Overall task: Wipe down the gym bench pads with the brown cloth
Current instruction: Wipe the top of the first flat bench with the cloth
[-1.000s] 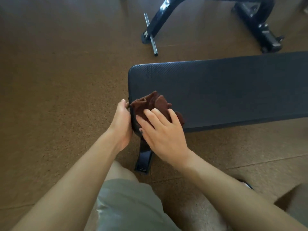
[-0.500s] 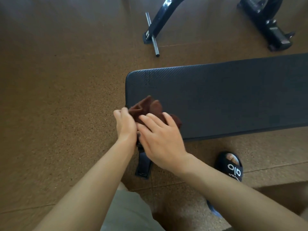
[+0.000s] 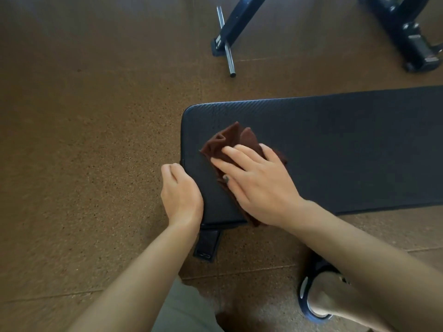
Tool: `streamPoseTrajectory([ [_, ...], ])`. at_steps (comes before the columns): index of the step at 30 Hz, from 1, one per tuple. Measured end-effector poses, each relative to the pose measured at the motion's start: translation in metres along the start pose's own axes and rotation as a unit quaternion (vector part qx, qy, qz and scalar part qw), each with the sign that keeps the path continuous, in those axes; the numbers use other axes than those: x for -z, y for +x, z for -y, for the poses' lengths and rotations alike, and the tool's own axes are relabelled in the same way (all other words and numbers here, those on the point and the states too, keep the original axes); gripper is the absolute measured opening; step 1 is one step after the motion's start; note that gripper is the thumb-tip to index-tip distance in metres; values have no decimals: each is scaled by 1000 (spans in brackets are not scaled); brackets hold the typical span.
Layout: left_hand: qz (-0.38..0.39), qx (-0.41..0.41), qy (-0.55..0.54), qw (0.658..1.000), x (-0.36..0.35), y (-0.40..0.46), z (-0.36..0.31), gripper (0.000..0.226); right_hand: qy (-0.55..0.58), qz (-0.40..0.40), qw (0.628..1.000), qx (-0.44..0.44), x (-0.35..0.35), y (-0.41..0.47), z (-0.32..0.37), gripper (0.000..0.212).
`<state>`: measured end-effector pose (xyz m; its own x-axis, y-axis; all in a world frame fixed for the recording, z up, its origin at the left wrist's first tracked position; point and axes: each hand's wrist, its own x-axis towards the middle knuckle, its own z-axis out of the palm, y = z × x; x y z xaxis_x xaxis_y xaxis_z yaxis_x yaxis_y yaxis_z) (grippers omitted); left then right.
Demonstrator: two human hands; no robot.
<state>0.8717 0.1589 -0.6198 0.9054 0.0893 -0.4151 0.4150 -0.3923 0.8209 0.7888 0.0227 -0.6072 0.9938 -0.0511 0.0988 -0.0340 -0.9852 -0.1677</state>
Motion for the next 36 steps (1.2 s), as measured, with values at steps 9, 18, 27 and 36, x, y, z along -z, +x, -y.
streamPoseTrajectory([
  [9, -19, -50, 42, 998, 0, 2, 4, 37, -25, -32, 999, -6, -29, 139, 37, 37],
  [18, -19, -37, 64, 997, 2, -2, 0, 34, -27, -118, 958, -261, 5, 65, -126, 39],
  [27, -25, -44, 87, 995, -2, 1, 2, 35, -26, -89, 960, -265, -15, 86, -20, 40],
  [36, -19, -40, 79, 996, 1, 1, 2, 37, -39, -92, 987, -128, -6, 9, -37, 44],
])
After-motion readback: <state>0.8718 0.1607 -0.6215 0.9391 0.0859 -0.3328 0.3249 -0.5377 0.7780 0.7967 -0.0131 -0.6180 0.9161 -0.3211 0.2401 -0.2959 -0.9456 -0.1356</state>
